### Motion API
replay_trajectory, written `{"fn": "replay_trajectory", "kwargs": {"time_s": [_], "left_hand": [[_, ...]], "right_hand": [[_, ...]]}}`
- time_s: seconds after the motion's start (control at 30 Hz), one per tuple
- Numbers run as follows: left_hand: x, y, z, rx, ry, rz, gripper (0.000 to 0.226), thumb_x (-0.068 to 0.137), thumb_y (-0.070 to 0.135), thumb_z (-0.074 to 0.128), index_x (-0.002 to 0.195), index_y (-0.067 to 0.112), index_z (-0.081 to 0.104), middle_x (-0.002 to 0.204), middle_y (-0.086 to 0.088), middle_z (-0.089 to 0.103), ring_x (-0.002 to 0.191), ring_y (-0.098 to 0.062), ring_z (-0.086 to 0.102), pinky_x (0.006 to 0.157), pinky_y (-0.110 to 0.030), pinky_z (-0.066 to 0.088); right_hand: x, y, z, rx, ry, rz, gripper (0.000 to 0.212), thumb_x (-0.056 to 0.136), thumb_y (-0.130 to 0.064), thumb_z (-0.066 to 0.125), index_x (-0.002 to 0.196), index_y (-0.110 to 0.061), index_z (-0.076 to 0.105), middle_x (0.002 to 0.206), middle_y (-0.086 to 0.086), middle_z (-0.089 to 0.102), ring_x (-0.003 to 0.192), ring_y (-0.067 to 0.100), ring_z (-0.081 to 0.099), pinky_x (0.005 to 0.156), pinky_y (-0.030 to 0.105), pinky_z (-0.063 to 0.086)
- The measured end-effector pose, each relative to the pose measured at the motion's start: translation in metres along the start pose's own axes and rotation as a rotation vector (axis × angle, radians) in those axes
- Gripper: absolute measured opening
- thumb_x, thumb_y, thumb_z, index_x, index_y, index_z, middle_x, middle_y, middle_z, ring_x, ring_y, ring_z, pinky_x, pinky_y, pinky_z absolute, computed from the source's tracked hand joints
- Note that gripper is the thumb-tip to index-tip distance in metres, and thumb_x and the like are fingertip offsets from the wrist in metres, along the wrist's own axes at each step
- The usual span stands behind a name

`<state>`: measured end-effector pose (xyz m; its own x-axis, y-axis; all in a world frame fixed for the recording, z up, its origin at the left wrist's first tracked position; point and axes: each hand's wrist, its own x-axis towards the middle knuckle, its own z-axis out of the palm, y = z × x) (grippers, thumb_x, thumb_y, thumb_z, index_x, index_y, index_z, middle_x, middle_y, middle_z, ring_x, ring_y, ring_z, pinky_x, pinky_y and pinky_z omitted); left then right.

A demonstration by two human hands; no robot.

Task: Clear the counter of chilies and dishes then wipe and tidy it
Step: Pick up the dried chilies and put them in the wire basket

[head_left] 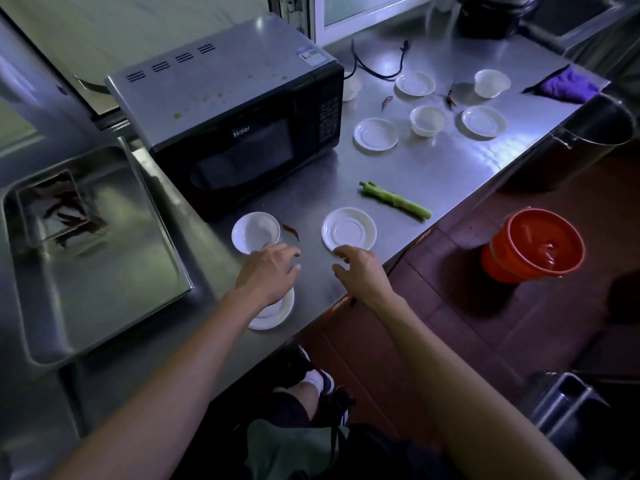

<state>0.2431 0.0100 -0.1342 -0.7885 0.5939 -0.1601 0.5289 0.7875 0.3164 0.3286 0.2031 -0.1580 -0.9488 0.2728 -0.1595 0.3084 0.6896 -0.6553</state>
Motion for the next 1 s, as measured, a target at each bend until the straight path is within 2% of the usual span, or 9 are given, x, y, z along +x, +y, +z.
{"fn": "replay_trajectory", "kwargs": {"time_s": [0.13,0.27,0.43,0.53,0.63,0.7,0.87,1.0], "left_hand": [[0.018,-0.022,0.004,-0.044,0.037,-0.028,0.031,0.097,0.031,0.054,0.126,0.021,0.062,0.125,0.002,0.063,0.115,-0.022,0.052,0.091,-0.041,0.046],[0.036,-0.050,0.004,-0.080,0.095,-0.059,0.030,0.093,0.025,0.059,0.121,0.017,0.067,0.124,0.001,0.065,0.116,-0.025,0.052,0.094,-0.044,0.046],[0.060,-0.081,0.002,-0.105,0.121,-0.062,0.031,0.088,0.019,0.064,0.117,0.014,0.069,0.121,-0.004,0.067,0.114,-0.030,0.055,0.095,-0.040,0.046],[0.072,-0.092,0.001,-0.132,0.120,-0.054,0.031,0.086,0.016,0.065,0.116,0.011,0.070,0.119,-0.007,0.067,0.115,-0.031,0.056,0.098,-0.038,0.044],[0.079,-0.100,0.000,-0.170,0.140,-0.048,0.028,0.085,0.014,0.066,0.113,0.009,0.072,0.116,-0.009,0.069,0.114,-0.033,0.057,0.097,-0.040,0.045],[0.081,-0.105,-0.001,-0.188,0.142,-0.049,0.029,0.086,0.015,0.066,0.114,0.010,0.071,0.118,-0.008,0.069,0.115,-0.033,0.057,0.095,-0.042,0.047],[0.082,-0.113,0.000,-0.207,0.112,-0.078,0.033,0.087,0.017,0.066,0.119,0.010,0.069,0.122,-0.007,0.067,0.116,-0.032,0.057,0.097,-0.044,0.046],[0.085,-0.117,0.003,-0.192,0.104,-0.079,0.031,0.085,0.015,0.069,0.115,0.009,0.070,0.118,-0.008,0.069,0.110,-0.033,0.060,0.093,-0.045,0.049]], "right_hand": [[0.031,-0.010,0.015,-0.037,-0.076,0.004,0.039,0.092,-0.018,0.062,0.130,-0.011,0.063,0.126,0.009,0.067,0.112,0.024,0.062,0.096,0.037,0.050],[0.069,-0.027,0.032,-0.111,-0.133,-0.006,0.037,0.093,-0.019,0.061,0.130,-0.013,0.064,0.128,0.007,0.066,0.110,0.024,0.063,0.094,0.037,0.051],[0.114,-0.048,0.054,-0.170,-0.160,0.024,0.030,0.091,-0.015,0.059,0.119,-0.009,0.066,0.120,0.013,0.068,0.108,0.034,0.063,0.089,0.044,0.052],[0.134,-0.054,0.066,-0.211,-0.162,0.035,0.030,0.093,-0.018,0.057,0.122,-0.012,0.066,0.119,0.014,0.067,0.108,0.036,0.061,0.089,0.044,0.051],[0.147,-0.054,0.079,-0.234,-0.157,0.037,0.023,0.096,-0.020,0.054,0.114,-0.014,0.067,0.109,0.012,0.066,0.102,0.036,0.060,0.075,0.040,0.050],[0.155,-0.055,0.088,-0.263,-0.170,0.033,0.021,0.096,-0.020,0.052,0.108,-0.012,0.066,0.105,0.013,0.064,0.099,0.037,0.059,0.067,0.037,0.044],[0.170,-0.052,0.106,-0.374,-0.213,0.013,0.016,0.093,-0.017,0.051,0.099,-0.006,0.060,0.104,0.016,0.061,0.101,0.037,0.054,0.072,0.038,0.036],[0.174,-0.045,0.111,-0.386,-0.196,0.004,0.015,0.097,-0.017,0.047,0.101,-0.007,0.058,0.106,0.015,0.061,0.105,0.036,0.052,0.078,0.041,0.039]]}}
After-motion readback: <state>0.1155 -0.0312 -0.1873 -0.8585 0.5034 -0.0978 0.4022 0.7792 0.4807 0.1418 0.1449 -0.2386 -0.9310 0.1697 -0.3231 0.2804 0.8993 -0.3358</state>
